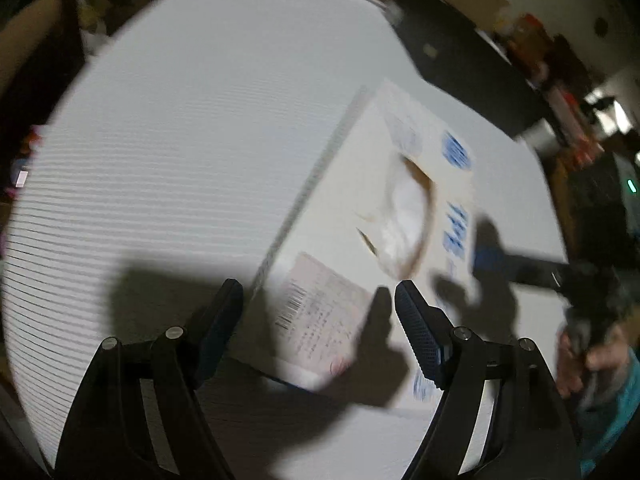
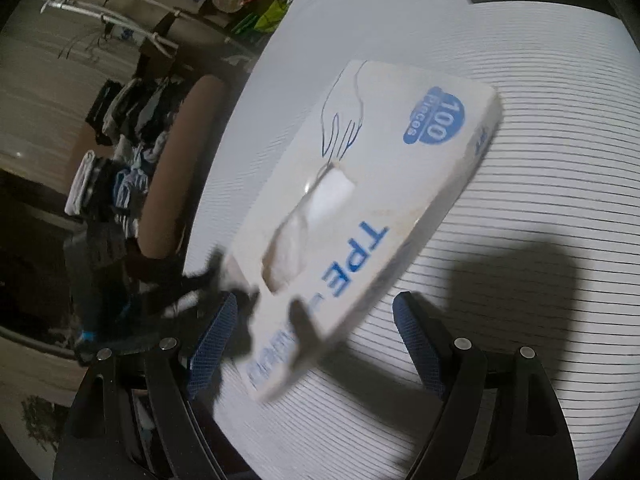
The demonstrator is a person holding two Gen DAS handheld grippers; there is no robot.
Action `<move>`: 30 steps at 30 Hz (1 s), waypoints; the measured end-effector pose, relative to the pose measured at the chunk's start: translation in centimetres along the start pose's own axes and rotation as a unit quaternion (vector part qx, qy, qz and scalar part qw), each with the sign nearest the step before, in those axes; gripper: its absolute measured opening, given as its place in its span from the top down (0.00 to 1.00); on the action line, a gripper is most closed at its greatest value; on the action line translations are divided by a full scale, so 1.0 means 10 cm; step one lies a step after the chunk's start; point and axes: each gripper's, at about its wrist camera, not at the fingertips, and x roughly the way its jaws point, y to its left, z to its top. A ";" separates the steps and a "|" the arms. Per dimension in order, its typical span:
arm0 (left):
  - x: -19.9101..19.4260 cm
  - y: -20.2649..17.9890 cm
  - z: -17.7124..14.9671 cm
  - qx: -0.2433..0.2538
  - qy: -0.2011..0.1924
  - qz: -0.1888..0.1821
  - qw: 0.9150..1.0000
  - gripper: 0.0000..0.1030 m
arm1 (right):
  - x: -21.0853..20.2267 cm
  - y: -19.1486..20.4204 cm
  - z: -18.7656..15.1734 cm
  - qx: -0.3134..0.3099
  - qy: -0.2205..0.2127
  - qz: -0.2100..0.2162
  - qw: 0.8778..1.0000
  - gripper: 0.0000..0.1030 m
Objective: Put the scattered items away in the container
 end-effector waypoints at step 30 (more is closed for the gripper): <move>0.33 -2.07 0.84 0.149 -0.091 0.083 0.981 0.25 | -1.95 -1.65 -0.28 0.121 -0.151 -0.109 0.975 0.19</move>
